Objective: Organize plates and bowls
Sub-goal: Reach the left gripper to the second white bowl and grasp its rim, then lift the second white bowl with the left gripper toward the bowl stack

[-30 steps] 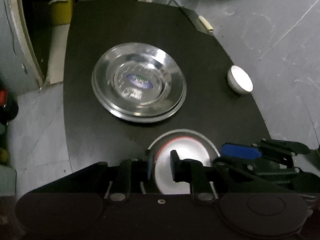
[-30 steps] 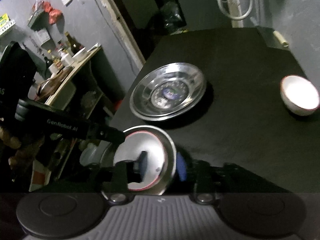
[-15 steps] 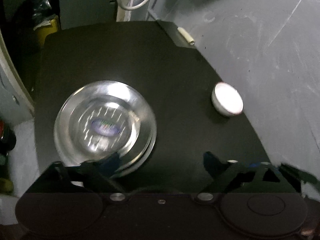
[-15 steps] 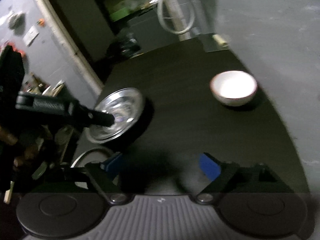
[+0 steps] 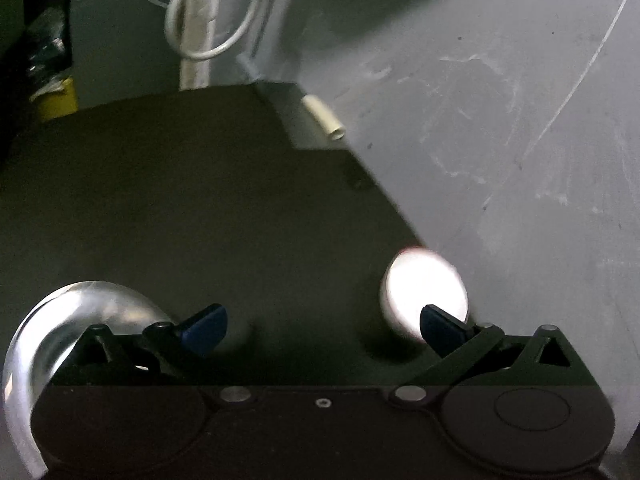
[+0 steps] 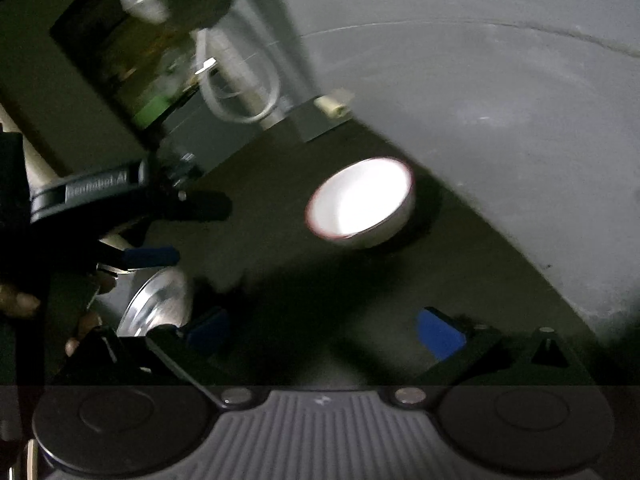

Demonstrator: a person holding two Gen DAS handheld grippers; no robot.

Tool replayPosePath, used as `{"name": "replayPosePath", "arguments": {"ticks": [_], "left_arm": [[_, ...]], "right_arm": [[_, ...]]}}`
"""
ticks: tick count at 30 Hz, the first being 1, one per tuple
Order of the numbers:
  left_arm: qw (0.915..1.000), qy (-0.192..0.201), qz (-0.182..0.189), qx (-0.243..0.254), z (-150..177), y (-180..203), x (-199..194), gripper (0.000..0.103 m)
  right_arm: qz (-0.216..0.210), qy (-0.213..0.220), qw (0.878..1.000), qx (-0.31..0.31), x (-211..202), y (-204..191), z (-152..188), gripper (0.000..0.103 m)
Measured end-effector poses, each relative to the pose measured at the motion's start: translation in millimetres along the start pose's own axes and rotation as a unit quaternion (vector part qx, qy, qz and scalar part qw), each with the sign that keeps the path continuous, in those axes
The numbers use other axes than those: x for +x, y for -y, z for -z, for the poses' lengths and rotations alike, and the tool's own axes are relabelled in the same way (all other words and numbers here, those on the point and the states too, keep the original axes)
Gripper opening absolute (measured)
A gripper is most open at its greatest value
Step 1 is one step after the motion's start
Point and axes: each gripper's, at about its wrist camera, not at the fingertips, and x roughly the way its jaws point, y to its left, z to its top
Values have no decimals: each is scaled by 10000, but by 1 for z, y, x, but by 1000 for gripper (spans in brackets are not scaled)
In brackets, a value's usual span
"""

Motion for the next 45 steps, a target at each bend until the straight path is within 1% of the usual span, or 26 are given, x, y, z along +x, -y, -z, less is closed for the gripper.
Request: {"name": "replayPosePath", "arguments": {"ticks": [2,4,6,9,14,16,19,20,22,24,28,29,30,32,33,34,35,37,39,40,41,42,45], "left_arm": [[9999,-27,62,123,-12,10,18,102],[9994,-174,-49,279,-20,20,36,102],[9986,-300,-137,411,-26,27,51,102],[9974,-424,-140,568,-32,35,69,102],[9951,-644,-85,746,-35,38,82,102],[9943,-714,-51,795,-35,37,84,102],[9935,-805,-104,794,-35,37,88,102],[9934,-833,-127,773,-35,36,89,101],[9932,-875,-122,759,-33,37,90,98],[9927,-925,-103,764,-32,38,92,93],[9921,-1033,-35,714,-30,39,94,78],[9920,-1053,15,694,-29,39,95,72],[9918,-1080,61,676,-29,39,96,68],[9916,-1112,141,648,-28,39,97,51],[9915,-1114,179,644,-28,39,97,47],[9913,-1126,230,636,-27,40,97,39],[9910,-1146,287,630,-26,39,97,34],[9914,-1118,286,623,-23,38,95,33],[9917,-1100,309,587,-20,35,92,27],[9915,-1118,360,563,-19,33,91,22],[9910,-1146,450,524,-17,31,90,14],[9902,-1170,568,501,-15,30,89,10],[9899,-1164,553,589,-8,30,81,11]], "right_arm": [[145,182,9997,89,6,4,-4,103],[260,307,9991,131,12,7,-9,103],[345,344,9984,271,19,10,-13,103],[351,367,9979,403,30,14,-21,102],[473,443,9972,385,42,15,-25,91],[513,439,9970,386,45,16,-25,83],[533,473,9966,410,45,18,-26,76],[520,485,9966,415,46,18,-27,75],[509,515,9966,403,48,18,-29,70],[506,520,9967,373,50,17,-32,64],[527,479,9966,406,53,19,-35,57],[534,475,9966,413,53,19,-35,55],[538,471,9966,417,54,19,-36,52],[534,434,9967,429,55,21,-36,45],[523,418,9968,435,56,21,-36,44],[501,415,9969,445,56,22,-36,42],[477,406,9970,444,57,23,-36,42],[418,372,9975,441,57,25,-37,42],[339,327,9980,422,55,27,-36,40],[316,315,9982,396,54,28,-36,37],[279,299,9985,375,53,28,-35,37],[253,283,9986,364,52,28,-34,35],[271,223,9990,293,48,25,-31,30]]}}
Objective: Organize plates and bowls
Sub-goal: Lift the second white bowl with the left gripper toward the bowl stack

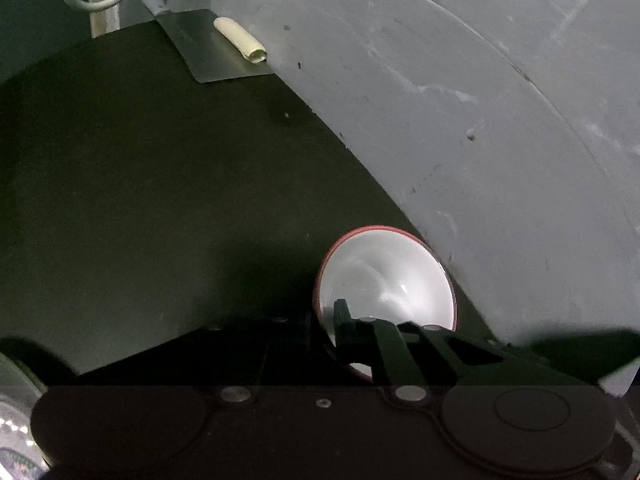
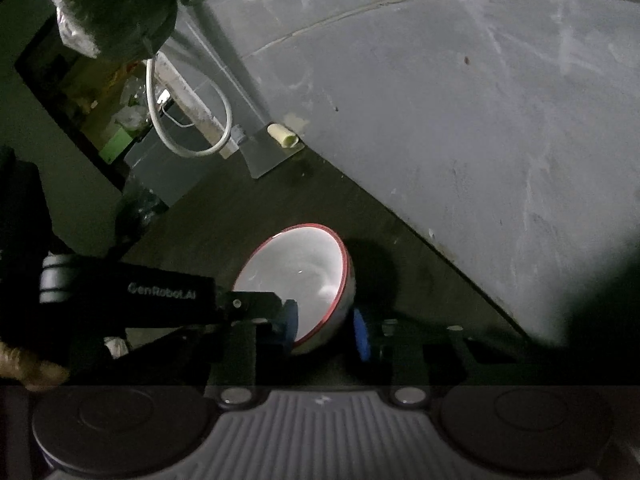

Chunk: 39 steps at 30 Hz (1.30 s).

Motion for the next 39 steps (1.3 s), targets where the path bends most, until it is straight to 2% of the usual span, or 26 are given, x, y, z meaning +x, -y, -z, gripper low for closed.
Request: {"name": "replayPosePath", "arguments": {"ticks": [7,14,18,24,29,39], "left_arm": [[9993,224,134,-254,23,-7,-30,10],[9962,655,251,-520,51,-17,-90,10],[9895,945,417,-1015,69,-33,-126,10],[9811,1348,306,-1358,105,-49,-169,10],[9758,1379,119,-1692,135,-63,-182,10],[9697,1065,11,-2198,199,-78,-201,11]], "right_arm": [[-168,22,9995,-255,-25,-15,10,27],[-555,73,9955,-768,-61,-46,12,27],[-798,80,9876,-1349,-82,-73,13,27],[-1224,-118,9732,-1943,-98,-111,19,27],[-1508,-444,9629,-2192,-99,-136,32,27],[-1890,-1216,9317,-2854,-106,-160,65,27]]}}
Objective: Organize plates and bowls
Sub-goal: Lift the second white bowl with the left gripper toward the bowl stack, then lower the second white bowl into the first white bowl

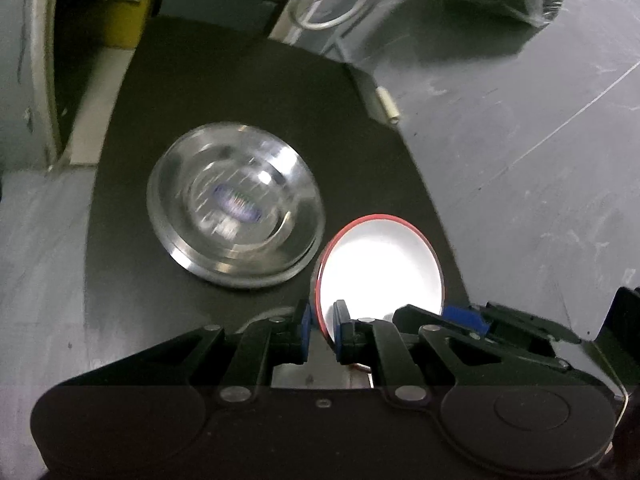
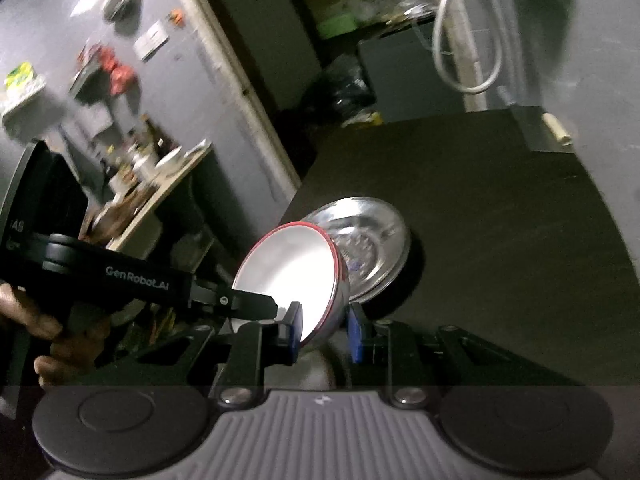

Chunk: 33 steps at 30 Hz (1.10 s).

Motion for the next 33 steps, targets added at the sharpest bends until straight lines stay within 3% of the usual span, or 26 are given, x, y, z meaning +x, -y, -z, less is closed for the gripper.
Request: {"name": "replayPosePath", "arguments": {"ticks": [14,33], "left_arm": [[9976,-607,-129,-308,24,-16,1,12],[9931,-1045,-332,-417,33,-24,9,12]], "right_arm": [[-114,-733,9968,-312,6,-22,18,27],[-86,-1194,9910,-601,19,-29,26,27]]}}
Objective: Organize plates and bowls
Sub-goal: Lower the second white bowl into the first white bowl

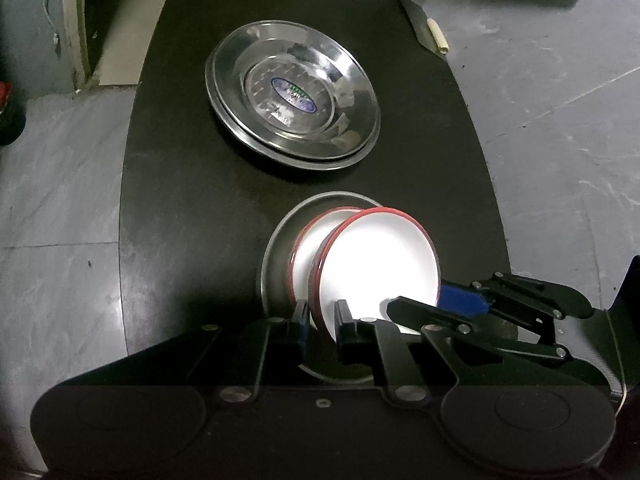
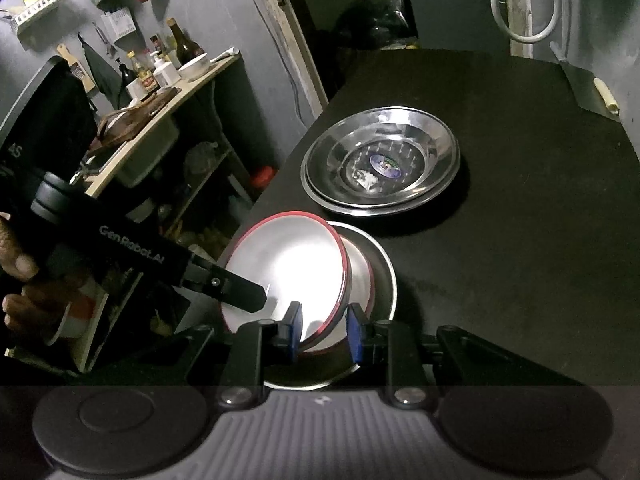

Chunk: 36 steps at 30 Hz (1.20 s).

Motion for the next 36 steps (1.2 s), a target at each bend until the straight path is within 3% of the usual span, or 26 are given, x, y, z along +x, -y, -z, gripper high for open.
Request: {"name": "replayPosePath", "arguments": {"ticks": [36], "left_arm": [[9999,-59,-16,143,-11,3,1,17]], "right_arm": [[260,-17,9994,208,8,3,-4,27]]}}
